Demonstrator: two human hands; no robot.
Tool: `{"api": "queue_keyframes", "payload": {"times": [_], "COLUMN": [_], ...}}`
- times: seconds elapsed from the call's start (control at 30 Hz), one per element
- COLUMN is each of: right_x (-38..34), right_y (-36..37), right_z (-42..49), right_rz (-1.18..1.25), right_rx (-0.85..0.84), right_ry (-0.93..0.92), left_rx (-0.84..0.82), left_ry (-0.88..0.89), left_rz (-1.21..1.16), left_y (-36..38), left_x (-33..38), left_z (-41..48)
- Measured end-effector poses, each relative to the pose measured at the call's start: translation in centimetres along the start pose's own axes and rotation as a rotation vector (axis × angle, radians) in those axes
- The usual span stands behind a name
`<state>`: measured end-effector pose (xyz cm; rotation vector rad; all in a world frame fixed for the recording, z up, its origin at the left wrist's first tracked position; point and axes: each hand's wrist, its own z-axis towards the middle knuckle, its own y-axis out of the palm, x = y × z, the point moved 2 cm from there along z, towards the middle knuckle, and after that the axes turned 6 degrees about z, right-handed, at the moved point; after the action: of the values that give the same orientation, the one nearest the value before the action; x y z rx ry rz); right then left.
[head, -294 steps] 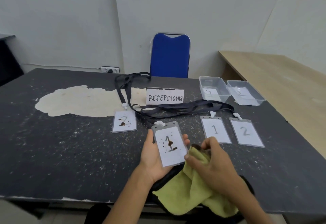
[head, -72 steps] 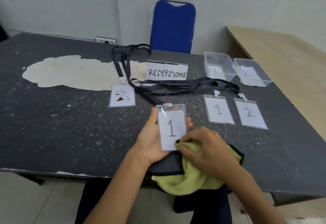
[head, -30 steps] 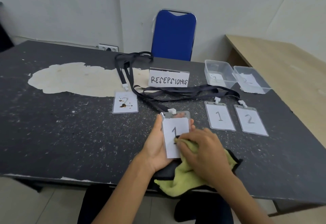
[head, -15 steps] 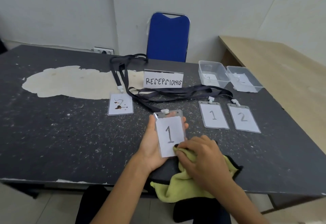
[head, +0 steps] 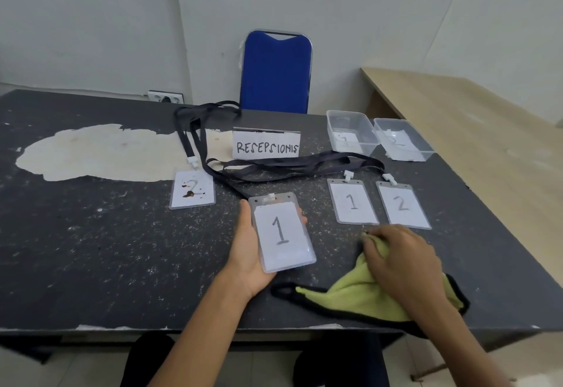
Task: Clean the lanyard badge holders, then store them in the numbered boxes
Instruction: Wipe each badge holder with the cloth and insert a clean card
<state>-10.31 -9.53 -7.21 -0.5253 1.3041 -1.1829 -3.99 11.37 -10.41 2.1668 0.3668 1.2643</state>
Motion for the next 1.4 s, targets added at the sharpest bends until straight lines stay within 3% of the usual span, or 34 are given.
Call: {"api": "queue_keyframes", "payload": {"times": [0.17,0.33,0.6,0.7,0.77,0.97,1.23,1.4], "right_x": [-1.6,-3.8,-3.1,-3.4,-3.9,-4.4,-1.7,0.4], "right_y": [0.7,1.5,1.5,1.0,0.2,0.1,-1.0,0.0], "right_z": [0.6,0.0,-0.4,-0.2,0.4,4.4,10.2,11.9], "right_rz": [0.111,0.014,0.246,0.240,0.407,0.839,0.898,0.810], "right_rx": [0.050,0.009,-0.259,-0.144,-0.072,-0.225,-0.112,-0.013], "right_ry": [0.137,0.129,-0.027,-0.057,-0.036,0.164,0.293,0.347], "left_rx": [0.033,0.051,0.023,0.019,0.004,-0.087,-0.093,-0.108], "left_ry": [0.023,0.048,0.120,0.148,0.138,0.122,0.074,0.055], "left_rz": [0.022,-0.035,0.154,0.202,0.227,0.222,0.591,0.782], "left_y": [0.2,0.0,1.3,2.3,3.3,7.3,10.2,10.5], "left_x": [-0.1,0.3,2.0,2.3,2.4,2.8,3.5,3.1], "left_z": [-0.2,-0.3,0.3,0.6,0.7,1.4,6.0,8.1]}}
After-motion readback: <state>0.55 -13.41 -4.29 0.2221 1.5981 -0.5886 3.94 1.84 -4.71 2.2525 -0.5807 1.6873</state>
